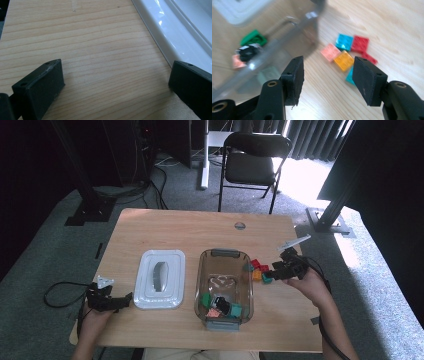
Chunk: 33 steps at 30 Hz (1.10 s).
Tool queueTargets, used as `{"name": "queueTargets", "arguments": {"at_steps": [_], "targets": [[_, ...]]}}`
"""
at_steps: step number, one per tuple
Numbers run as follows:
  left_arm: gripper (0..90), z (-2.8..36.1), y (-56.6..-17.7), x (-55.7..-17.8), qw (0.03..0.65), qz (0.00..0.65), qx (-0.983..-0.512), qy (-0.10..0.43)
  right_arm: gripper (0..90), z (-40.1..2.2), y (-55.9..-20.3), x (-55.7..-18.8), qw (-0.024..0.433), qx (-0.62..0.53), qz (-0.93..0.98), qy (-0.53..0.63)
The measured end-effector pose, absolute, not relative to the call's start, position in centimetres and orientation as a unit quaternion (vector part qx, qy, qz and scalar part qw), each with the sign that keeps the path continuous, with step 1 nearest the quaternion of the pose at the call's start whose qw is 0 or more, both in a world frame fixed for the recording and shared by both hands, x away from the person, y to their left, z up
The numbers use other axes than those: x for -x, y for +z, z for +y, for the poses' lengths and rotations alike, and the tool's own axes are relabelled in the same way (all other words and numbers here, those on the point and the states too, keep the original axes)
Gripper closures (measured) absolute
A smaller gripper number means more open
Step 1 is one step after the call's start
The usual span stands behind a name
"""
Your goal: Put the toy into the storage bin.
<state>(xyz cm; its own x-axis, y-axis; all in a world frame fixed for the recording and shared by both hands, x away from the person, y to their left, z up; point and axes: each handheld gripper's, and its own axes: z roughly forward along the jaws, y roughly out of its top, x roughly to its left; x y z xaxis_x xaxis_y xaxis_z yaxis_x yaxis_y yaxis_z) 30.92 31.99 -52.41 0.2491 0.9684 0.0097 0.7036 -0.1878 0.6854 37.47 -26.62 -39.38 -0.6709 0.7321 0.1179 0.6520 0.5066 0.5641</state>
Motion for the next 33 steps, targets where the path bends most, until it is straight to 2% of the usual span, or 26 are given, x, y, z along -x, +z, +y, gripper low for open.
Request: {"name": "queueTargets", "arguments": {"at_steps": [14, 22, 33], "targets": [[0.5, 32.0, -52.4, -30.9, 0.288, 0.568, -0.736, 0.23, 43.8, -27.6, -46.6, -39.8, 0.064, -0.485, 0.835, 0.251], [0.5, 32.0, -52.4, -30.9, 0.288, 0.568, -0.736, 0.23, 44.9, -27.5, -48.1, -40.7, 0.071, -0.506, 0.826, 0.24], [0.5, 32.0, -52.4, -30.9, 0.289, 0.568, -0.736, 0.229, 52.6, -26.7, -49.0, -41.4, 0.085, -0.506, 0.832, 0.211]]}}
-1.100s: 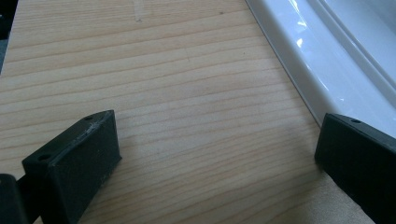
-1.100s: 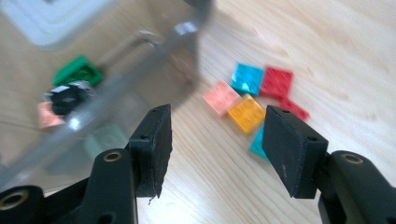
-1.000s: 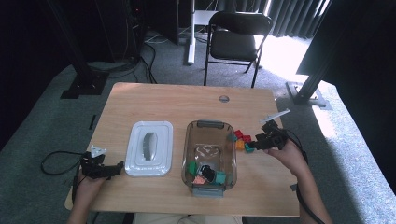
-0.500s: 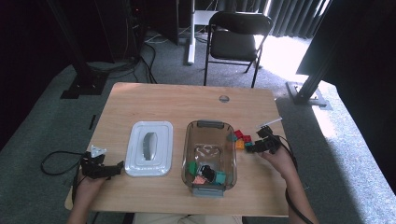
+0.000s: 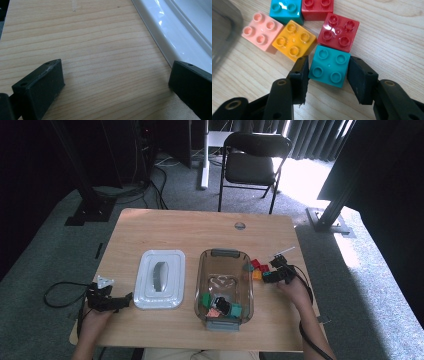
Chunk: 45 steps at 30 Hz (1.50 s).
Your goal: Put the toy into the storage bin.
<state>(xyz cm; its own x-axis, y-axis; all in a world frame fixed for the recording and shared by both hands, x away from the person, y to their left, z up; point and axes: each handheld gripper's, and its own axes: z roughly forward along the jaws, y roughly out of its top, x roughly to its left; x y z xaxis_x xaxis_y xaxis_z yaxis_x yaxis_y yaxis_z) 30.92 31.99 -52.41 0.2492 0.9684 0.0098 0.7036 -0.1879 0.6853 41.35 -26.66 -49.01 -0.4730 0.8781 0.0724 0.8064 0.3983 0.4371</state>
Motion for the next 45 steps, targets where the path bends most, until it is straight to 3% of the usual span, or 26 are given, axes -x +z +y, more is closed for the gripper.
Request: {"name": "queueTargets", "arguments": {"at_steps": [6, 21, 45], "targets": [[0.5, 32.0, -52.4, -30.9, 0.288, 0.568, -0.736, 0.229, 58.0, -26.5, -49.2, -41.3, 0.09, -0.501, 0.837, 0.203], [0.5, 32.0, -52.4, -30.9, 0.289, 0.568, -0.736, 0.229, 58.4, -27.4, -46.9, -39.4, 0.085, -0.479, 0.847, 0.216], [0.5, 32.0, -52.4, -30.9, 0.29, 0.568, -0.735, 0.23, 58.4, -25.2, -39.2, -35.6, 0.09, -0.39, 0.874, 0.276]]}}
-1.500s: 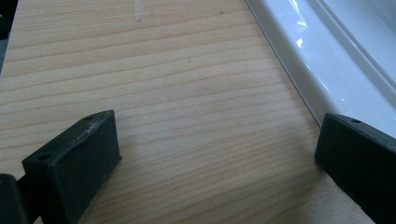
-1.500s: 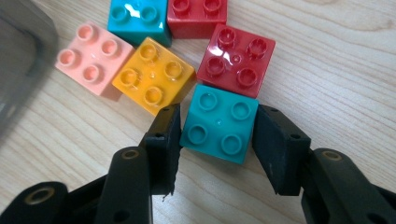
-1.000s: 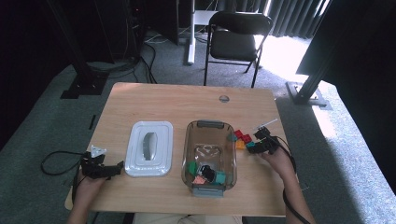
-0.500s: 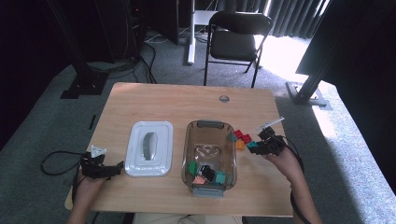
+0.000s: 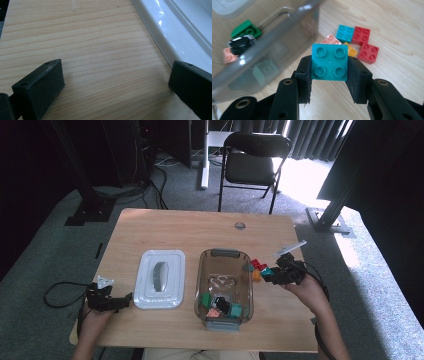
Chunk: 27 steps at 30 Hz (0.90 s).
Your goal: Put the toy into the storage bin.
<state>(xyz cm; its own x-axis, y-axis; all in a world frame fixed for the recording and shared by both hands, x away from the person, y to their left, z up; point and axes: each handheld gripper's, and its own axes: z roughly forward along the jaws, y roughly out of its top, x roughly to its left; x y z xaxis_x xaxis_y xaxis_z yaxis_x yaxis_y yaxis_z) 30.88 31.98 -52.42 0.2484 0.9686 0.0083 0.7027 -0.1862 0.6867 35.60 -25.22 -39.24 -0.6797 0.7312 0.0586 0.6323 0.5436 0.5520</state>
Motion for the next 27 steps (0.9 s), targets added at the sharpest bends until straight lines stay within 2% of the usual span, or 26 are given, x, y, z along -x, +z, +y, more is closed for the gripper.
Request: {"name": "queueTargets", "arguments": {"at_steps": [13, 27], "targets": [[0.5, 32.0, -52.4, -30.9, 0.288, 0.568, -0.736, 0.229, 58.4, -22.5, -35.2, -33.0, 0.091, -0.308, 0.897, 0.303], [0.5, 32.0, -52.4, -30.9, 0.288, 0.568, -0.736, 0.229, 58.4, -19.1, -34.4, -31.2, 0.066, -0.233, 0.926, 0.29]]}}
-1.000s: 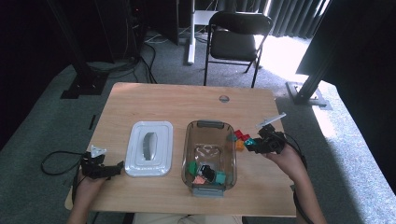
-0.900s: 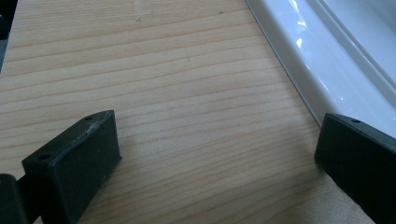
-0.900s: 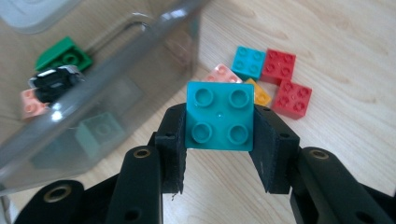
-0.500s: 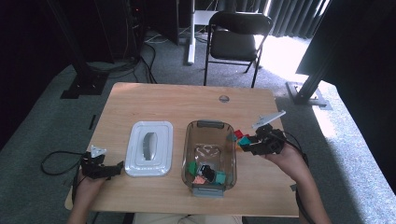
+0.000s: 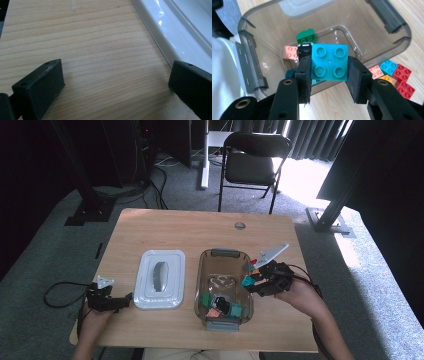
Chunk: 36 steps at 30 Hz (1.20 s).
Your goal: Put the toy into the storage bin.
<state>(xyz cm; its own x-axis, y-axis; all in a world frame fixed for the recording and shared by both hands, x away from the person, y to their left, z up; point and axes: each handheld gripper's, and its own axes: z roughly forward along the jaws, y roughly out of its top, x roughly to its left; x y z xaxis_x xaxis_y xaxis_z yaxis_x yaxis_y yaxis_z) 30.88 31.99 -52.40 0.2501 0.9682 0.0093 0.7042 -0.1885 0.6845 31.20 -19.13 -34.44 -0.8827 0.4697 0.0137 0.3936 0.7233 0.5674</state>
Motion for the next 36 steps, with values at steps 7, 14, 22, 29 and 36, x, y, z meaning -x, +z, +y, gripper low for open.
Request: {"name": "queueTargets", "arguments": {"at_steps": [7, 14, 22, 29, 36], "targets": [[0.5, 32.0, -52.4, -30.9, 0.289, 0.568, -0.736, 0.229, 58.4, -17.0, -35.7, -30.9, 0.036, -0.197, 0.944, 0.263], [0.5, 32.0, -52.4, -30.9, 0.289, 0.568, -0.736, 0.229, 58.4, -15.4, -37.3, -30.9, 0.005, -0.164, 0.96, 0.227], [0.5, 32.0, -52.4, -30.9, 0.289, 0.568, -0.736, 0.229, 58.4, -13.9, -38.3, -30.8, -0.006, -0.145, 0.971, 0.191], [0.5, 32.0, -52.4, -30.9, 0.289, 0.568, -0.736, 0.229, 58.4, -12.5, -38.9, -30.9, -0.012, -0.126, 0.978, 0.168], [0.5, 32.0, -52.4, -30.9, 0.289, 0.568, -0.736, 0.229, 58.4, -11.1, -39.5, -31.3, -0.017, -0.111, 0.982, 0.154]]}}
